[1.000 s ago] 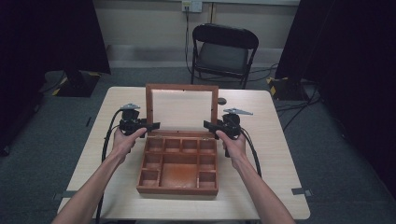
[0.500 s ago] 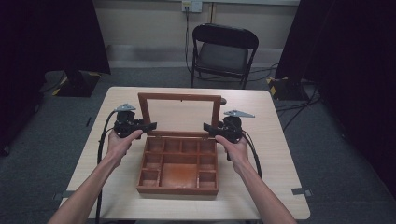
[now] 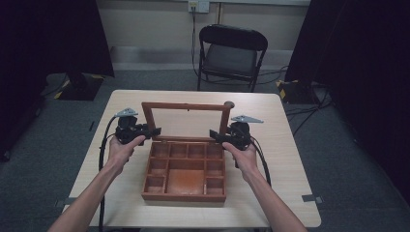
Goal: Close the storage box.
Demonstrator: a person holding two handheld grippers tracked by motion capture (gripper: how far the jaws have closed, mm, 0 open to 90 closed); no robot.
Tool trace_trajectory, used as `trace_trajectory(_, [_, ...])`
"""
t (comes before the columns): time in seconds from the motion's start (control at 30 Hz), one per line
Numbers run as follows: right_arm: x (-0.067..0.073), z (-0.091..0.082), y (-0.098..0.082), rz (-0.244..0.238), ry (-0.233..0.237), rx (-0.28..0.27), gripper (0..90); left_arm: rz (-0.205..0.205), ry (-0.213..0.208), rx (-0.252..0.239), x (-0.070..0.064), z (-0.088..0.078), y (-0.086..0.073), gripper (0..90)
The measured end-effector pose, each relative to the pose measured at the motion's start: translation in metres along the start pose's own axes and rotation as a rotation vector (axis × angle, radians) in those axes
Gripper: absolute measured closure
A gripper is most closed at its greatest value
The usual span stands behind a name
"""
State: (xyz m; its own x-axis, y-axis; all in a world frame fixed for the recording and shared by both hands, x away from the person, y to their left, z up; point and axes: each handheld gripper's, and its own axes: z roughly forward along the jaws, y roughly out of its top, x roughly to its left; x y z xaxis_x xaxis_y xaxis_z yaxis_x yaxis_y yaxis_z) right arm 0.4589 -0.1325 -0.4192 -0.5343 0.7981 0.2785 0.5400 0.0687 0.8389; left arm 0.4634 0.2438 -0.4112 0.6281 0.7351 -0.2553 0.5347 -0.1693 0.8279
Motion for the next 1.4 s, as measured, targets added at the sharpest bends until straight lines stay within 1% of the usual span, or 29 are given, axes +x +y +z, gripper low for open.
trace_trajectory(0.03, [0.000,-0.001,0.000,0.002,0.002,0.000,34.8,0.010,-0.003,0.004,0.000,-0.001,0.000,50.2])
trace_trajectory(0.07, [0.001,-0.002,0.000,0.000,0.002,-0.002,34.6,0.003,0.001,0.002,-0.001,-0.001,-0.001,50.2])
trace_trajectory(0.13, [0.001,-0.005,0.001,0.005,0.006,-0.007,33.2,0.004,0.000,0.002,-0.002,-0.002,-0.001,50.2])
trace_trajectory(0.17, [0.002,-0.006,0.001,0.002,0.003,-0.006,33.4,0.003,-0.001,0.003,-0.002,-0.002,-0.001,50.2])
trace_trajectory(0.23, [0.003,-0.008,0.002,-0.019,-0.001,-0.004,33.7,0.010,0.000,0.006,-0.002,-0.003,-0.002,50.2])
trace_trajectory(0.27, [0.003,-0.009,0.002,-0.016,-0.004,-0.001,34.1,0.006,0.003,0.001,-0.004,-0.003,-0.002,50.1])
trace_trajectory(0.3, [0.003,-0.009,0.002,-0.017,-0.003,-0.002,34.7,0.011,0.005,0.008,-0.004,-0.004,-0.002,50.0])
trace_trajectory(0.37, [0.003,-0.011,0.001,-0.005,0.001,-0.006,34.9,0.003,0.003,0.013,-0.005,-0.005,-0.002,48.8])
trace_trajectory(0.4, [0.003,-0.012,0.000,-0.007,0.003,-0.009,35.2,-0.003,-0.002,0.013,-0.006,-0.006,-0.002,47.7])
trace_trajectory(0.43, [0.004,-0.012,0.000,-0.010,0.003,-0.008,35.1,-0.001,-0.004,0.017,-0.008,-0.008,-0.002,46.8])
trace_trajectory(0.5, [0.005,-0.014,-0.001,-0.014,0.007,-0.004,34.6,0.017,-0.004,0.025,-0.010,-0.010,-0.002,46.0])
trace_trajectory(0.57, [0.006,-0.016,-0.003,-0.020,0.009,-0.003,34.2,0.028,-0.004,0.021,-0.011,-0.011,-0.004,46.0])
trace_trajectory(0.63, [0.006,-0.016,-0.004,-0.019,0.010,-0.008,33.7,0.024,0.003,0.015,-0.012,-0.012,-0.005,45.9])
trace_trajectory(0.67, [0.007,-0.017,-0.004,-0.012,0.008,-0.003,33.3,0.024,0.000,0.013,-0.012,-0.013,-0.005,46.1])
trace_trajectory(0.7, [0.007,-0.017,-0.004,-0.005,0.008,-0.001,32.8,0.016,-0.001,0.007,-0.012,-0.015,-0.005,46.2])
trace_trajectory(0.77, [0.007,-0.018,-0.005,-0.004,0.008,0.001,32.4,0.007,-0.007,-0.003,-0.012,-0.019,-0.006,46.0])
trace_trajectory(0.83, [0.007,-0.018,-0.005,-0.004,0.009,0.002,32.0,0.001,0.007,-0.010,-0.014,-0.023,-0.007,44.2])
trace_trajectory(0.9, [0.008,-0.018,-0.006,-0.006,0.007,0.000,31.8,-0.005,0.010,-0.025,-0.016,-0.026,-0.007,42.5])
trace_trajectory(0.97, [0.008,-0.019,-0.006,-0.006,0.006,0.001,31.8,0.004,0.013,-0.021,-0.018,-0.028,-0.009,41.1])
trace_trajectory(1.0, [0.008,-0.019,-0.006,-0.009,0.006,-0.001,31.8,0.011,0.018,-0.016,-0.018,-0.028,-0.009,40.1])
trace_trajectory(1.13, [0.010,-0.021,-0.008,-0.023,0.002,0.005,31.5,0.012,0.016,-0.030,-0.019,-0.027,-0.013,38.4])
trace_trajectory(1.23, [0.012,-0.024,-0.010,-0.046,0.003,0.014,31.0,0.030,0.004,-0.019,-0.020,-0.026,-0.015,40.8])
trace_trajectory(1.27, [0.013,-0.025,-0.010,-0.053,0.002,0.018,31.0,0.040,0.007,-0.010,-0.020,-0.026,-0.015,40.8])
trace_trajectory(1.33, [0.015,-0.027,-0.012,-0.064,-0.001,0.020,30.9,0.035,0.004,-0.010,-0.020,-0.026,-0.016,40.8])
trace_trajectory(1.4, [0.016,-0.028,-0.014,-0.063,0.000,0.018,30.5,0.036,0.009,-0.013,-0.020,-0.026,-0.017,40.9])
